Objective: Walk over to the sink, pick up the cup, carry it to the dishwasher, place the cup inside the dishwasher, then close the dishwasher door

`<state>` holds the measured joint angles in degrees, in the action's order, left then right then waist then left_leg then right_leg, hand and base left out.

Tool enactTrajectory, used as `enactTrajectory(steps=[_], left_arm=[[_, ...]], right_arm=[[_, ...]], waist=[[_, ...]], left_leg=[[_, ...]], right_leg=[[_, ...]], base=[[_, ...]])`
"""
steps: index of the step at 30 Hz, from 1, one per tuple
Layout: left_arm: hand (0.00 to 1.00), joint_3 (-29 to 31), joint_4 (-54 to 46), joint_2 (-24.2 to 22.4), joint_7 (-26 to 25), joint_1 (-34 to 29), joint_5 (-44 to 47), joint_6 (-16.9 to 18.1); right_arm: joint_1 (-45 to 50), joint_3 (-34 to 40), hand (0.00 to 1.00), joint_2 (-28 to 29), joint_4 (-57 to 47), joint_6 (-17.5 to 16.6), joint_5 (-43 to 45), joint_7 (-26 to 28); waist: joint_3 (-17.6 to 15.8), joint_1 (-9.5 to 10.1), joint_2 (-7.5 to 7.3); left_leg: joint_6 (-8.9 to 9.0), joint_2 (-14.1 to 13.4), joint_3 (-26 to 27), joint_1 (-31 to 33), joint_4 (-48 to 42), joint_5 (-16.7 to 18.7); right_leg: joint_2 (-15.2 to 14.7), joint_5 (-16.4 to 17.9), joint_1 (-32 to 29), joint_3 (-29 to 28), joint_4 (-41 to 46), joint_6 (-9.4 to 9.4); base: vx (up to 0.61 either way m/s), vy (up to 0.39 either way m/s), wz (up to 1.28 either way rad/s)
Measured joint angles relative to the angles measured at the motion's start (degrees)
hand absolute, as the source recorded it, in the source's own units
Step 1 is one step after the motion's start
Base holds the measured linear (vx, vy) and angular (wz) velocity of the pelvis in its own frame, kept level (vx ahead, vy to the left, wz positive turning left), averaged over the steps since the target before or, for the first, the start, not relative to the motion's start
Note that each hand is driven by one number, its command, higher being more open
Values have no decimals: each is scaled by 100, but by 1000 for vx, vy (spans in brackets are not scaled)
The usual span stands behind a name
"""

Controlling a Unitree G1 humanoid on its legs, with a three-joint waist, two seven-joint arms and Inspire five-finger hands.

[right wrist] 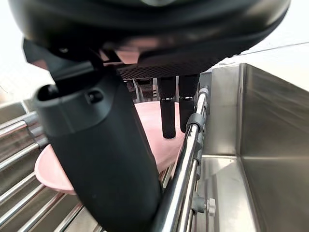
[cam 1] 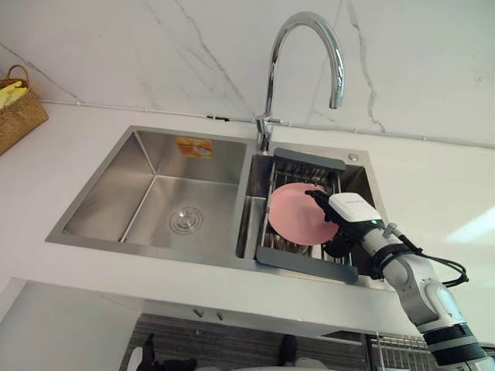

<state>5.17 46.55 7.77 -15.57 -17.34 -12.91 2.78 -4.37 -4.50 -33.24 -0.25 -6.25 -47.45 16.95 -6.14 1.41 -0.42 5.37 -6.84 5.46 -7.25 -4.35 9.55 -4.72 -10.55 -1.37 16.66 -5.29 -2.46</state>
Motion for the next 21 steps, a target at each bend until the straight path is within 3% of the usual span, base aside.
enactTrajectory(steps=[13,21], left_arm=[[100,3,-76,4,57,-48,-6,-5],[100,112,-151,-22,54,-132,-7,-1]], right_arm=[[-274,-68,100,-112,318,189,149,359],[-436,201,100,-391,316,257,1257,658]], waist=[[73,73,-65],[53,65,-99]], left_leg=[[-12,21,-69,2,28,-28],[-20,63,-144,-9,116,-104]], right_leg=[[-31,2,35,63,0,-2],[-38,3,36,132,1,-4]], base=[[-5,2,1],[4,6,5]])
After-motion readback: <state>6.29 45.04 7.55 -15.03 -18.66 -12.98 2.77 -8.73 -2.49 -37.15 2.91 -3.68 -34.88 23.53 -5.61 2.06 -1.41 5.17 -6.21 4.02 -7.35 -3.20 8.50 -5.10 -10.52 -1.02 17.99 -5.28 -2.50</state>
